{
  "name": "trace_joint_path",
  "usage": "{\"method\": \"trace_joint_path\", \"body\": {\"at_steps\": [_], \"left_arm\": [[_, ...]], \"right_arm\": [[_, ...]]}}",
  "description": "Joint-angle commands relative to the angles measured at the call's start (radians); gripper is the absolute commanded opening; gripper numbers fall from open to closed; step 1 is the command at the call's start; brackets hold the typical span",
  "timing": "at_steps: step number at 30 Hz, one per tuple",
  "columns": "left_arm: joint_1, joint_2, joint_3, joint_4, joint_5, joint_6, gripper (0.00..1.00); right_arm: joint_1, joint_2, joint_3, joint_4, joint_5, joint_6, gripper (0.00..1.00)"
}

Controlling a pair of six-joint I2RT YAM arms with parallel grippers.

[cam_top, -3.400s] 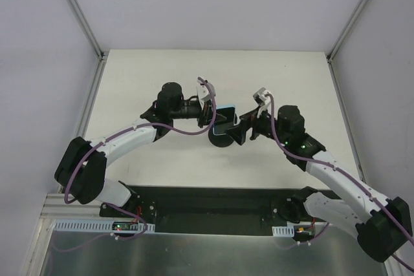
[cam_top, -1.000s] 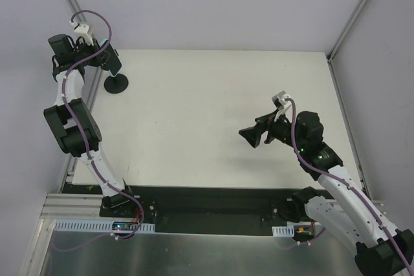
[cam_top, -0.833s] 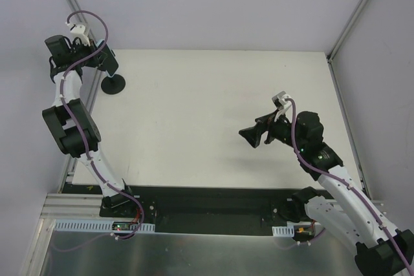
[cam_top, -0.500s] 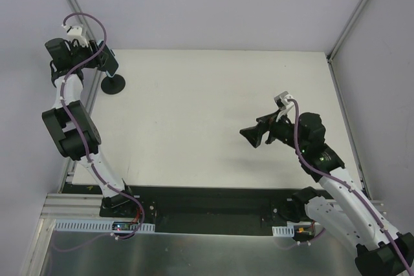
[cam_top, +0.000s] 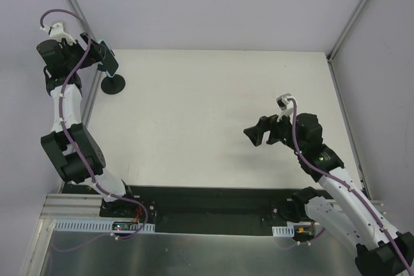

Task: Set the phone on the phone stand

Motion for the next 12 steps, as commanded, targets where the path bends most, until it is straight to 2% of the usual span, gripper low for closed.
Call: {"method": "trace_joint_path", "body": {"at_steps": [1, 6, 9, 10, 12], "left_arm": [[0.006, -0.172, -0.062, -0.087, -0.036, -0.266, 0.89], [-0.054, -0.373, -0.198, -0.076, 0.014, -0.276, 0.87], [-0.183, -0.473, -0.268, -0.074, -0.024, -0.225, 0.89], [-0.264, -0.488, -0.279, -0.073, -0.022, -0.196, 0.89], [-0.356, -0.52, -0.272, -0.074, 0.04, -0.167, 0.89]], "right_arm": [[-0.002, 0.019, 0.095, -0.113, 0.187, 0.022, 1.0], [-0.004, 0.013, 0.18, -0.229, 0.342, -0.039, 1.0], [-0.005, -0.027, 0.2, -0.263, 0.391, -0.052, 1.0], [-0.002, -0.04, 0.206, -0.268, 0.395, -0.055, 1.0], [-0.004, -0.082, 0.233, -0.277, 0.374, -0.052, 1.0]]}}
